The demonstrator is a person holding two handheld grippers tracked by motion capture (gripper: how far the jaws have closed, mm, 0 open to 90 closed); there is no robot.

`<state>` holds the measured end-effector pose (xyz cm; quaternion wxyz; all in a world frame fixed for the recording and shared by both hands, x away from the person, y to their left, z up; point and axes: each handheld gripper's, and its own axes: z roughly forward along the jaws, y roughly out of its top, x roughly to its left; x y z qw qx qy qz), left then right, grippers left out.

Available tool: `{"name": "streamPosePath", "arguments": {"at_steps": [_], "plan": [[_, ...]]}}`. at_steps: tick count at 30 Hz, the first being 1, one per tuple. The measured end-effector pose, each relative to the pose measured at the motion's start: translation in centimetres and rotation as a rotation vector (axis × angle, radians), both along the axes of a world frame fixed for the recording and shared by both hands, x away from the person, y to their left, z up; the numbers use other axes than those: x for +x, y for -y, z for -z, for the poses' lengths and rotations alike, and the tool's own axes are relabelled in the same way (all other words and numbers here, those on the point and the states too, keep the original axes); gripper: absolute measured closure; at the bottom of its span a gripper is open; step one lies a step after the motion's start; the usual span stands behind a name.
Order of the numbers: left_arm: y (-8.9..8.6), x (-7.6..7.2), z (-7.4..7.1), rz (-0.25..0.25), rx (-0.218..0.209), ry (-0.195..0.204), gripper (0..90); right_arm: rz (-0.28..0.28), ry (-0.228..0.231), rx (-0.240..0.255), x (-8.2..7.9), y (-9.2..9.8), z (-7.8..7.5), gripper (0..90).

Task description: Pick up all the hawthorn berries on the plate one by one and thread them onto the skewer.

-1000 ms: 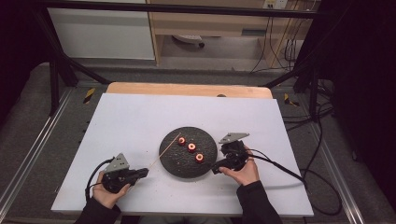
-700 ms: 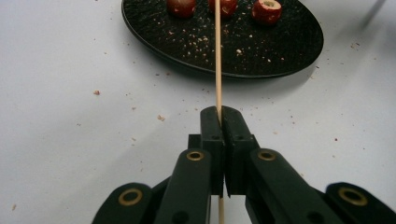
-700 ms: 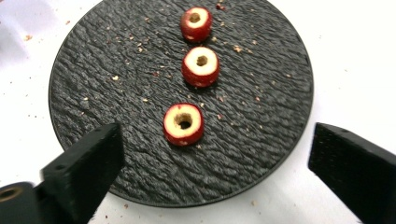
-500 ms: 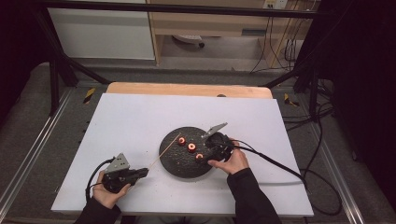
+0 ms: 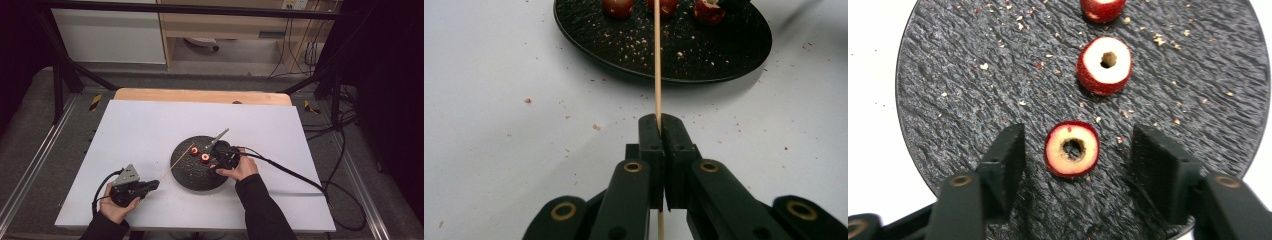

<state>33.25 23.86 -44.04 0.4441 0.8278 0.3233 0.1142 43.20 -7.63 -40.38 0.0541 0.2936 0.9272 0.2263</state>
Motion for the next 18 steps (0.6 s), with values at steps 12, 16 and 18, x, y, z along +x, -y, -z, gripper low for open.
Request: {"name": "streamPosePath", "arguments": {"at_steps": [12, 16, 18], "plan": [[0.06, 0.0, 0.03, 0.003, 0.005, -0.001, 88.1, -0.003, -0.058, -0.018, 0.62, -0.3, 0.67, 60.9], [0.06, 0.01, 0.04, 0.003, 0.006, -0.001, 88.1, 0.009, -0.077, -0.017, 0.74, -0.3, 0.73, 61.8], [0.05, -0.01, 0.03, 0.003, 0.006, 0.001, 88.2, 0.02, -0.089, -0.013, 0.76, -0.3, 0.67, 61.9]]}}
